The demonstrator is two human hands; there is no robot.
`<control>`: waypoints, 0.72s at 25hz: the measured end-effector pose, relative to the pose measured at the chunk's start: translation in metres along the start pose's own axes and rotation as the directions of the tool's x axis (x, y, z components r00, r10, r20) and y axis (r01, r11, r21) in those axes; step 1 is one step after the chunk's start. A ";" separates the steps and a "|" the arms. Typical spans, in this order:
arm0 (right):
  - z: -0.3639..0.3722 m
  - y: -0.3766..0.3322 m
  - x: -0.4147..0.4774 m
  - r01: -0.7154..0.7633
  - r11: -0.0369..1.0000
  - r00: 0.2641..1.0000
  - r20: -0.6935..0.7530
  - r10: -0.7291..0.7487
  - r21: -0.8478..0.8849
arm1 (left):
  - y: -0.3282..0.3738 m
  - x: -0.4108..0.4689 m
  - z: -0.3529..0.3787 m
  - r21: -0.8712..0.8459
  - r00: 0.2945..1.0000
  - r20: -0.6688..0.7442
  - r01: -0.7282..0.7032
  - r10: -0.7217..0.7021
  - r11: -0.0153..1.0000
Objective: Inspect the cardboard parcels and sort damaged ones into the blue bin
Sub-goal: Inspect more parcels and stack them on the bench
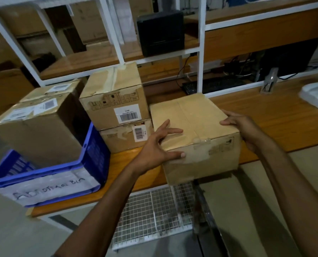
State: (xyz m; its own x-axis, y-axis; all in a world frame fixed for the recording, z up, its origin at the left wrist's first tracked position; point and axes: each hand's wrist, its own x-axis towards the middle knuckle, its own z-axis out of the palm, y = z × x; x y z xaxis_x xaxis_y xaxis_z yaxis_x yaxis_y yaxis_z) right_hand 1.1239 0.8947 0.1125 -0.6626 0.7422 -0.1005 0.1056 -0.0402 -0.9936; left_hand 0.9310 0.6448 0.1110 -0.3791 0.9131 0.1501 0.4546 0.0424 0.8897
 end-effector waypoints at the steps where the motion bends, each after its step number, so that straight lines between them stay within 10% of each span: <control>1: 0.003 0.000 0.013 0.006 1.000 1.000 0.013 -0.006 -0.005 | -0.006 0.011 -0.004 0.023 1.000 -0.005 -0.004 0.005 1.000; 18: 0.019 0.038 0.142 0.003 1.000 1.000 -0.018 -0.004 -0.026 | -0.061 0.107 0.000 0.274 0.996 -0.087 0.021 0.003 0.961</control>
State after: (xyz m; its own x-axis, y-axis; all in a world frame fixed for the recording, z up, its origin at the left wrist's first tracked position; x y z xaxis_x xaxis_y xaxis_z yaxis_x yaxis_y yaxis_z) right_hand 1.0194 0.9861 0.0598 -0.6496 0.7542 -0.0959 0.1231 -0.0201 -0.9922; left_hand 0.8622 0.7400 0.0728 -0.4469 0.8742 0.1897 0.6501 0.1717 0.7402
